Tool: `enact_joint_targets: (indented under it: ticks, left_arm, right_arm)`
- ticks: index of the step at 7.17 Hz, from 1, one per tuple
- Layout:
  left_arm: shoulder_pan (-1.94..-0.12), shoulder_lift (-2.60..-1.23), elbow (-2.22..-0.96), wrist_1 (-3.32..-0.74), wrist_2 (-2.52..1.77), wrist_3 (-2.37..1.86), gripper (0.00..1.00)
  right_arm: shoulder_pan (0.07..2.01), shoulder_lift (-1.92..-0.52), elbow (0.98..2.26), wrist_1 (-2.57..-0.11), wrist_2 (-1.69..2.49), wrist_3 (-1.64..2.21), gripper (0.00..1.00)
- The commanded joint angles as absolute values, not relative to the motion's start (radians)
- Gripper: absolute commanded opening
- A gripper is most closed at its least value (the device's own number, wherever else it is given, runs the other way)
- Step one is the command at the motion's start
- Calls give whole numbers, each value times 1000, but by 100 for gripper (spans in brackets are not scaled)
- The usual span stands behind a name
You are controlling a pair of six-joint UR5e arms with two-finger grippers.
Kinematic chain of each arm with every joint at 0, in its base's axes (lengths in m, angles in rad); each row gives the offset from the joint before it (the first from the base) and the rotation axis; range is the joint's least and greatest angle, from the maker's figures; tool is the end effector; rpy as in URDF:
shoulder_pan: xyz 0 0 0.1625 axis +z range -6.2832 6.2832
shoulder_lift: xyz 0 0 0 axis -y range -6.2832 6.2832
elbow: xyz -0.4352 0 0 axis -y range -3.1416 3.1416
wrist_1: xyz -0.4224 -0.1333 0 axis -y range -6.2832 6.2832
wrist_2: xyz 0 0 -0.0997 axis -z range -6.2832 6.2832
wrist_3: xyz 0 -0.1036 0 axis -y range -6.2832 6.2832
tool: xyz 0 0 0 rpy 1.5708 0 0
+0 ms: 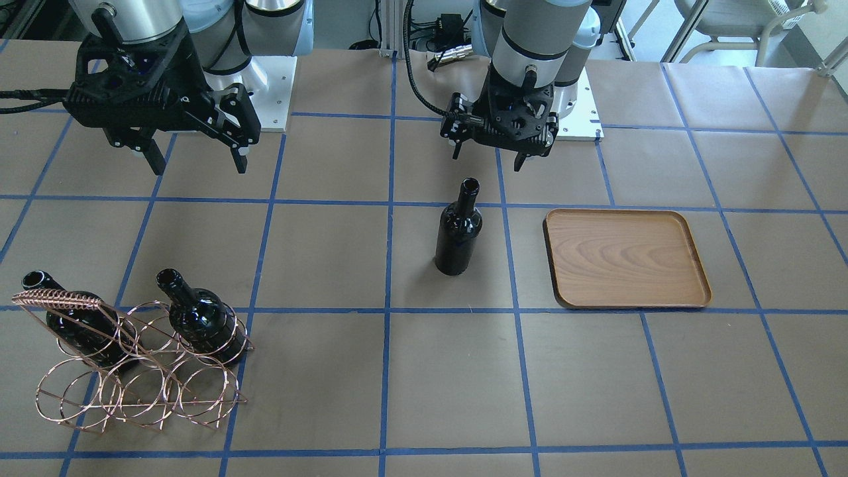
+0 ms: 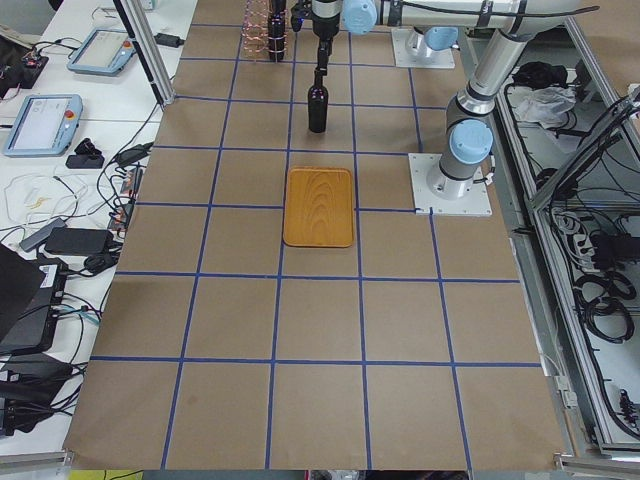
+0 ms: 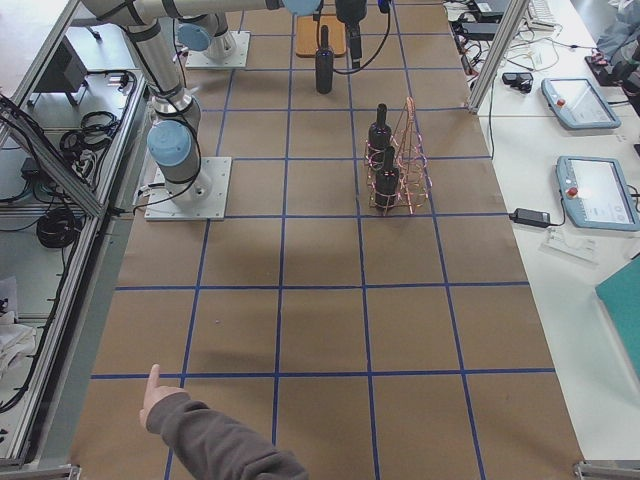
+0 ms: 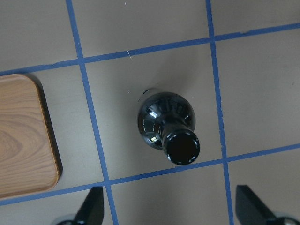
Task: Take wine from basket and place on tray
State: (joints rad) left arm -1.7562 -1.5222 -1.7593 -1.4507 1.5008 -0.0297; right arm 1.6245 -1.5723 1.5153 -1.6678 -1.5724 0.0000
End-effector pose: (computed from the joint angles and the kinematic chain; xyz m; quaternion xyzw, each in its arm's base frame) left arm -0.2293 -0.4604 0.4330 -0.0774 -0.9963 -0.0136 0.0337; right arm 0.1617 -0.5276 0.5347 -0.0267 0.9967 -0.0769 0.0013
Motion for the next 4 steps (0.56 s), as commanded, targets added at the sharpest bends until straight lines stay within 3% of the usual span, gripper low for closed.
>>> enact_joint_targets:
  ticks: [1, 4]
  left_arm:
    - [-1763, -1531, -1778, -1421, 1508, -31, 100]
    - [-1767, -1574, -1779, -1379, 1499, -78, 100]
  right_arm:
    - [1624, -1572, 1516, -1667, -1572, 0, 100]
    - [1624, -1572, 1516, -1669, -1572, 0, 100]
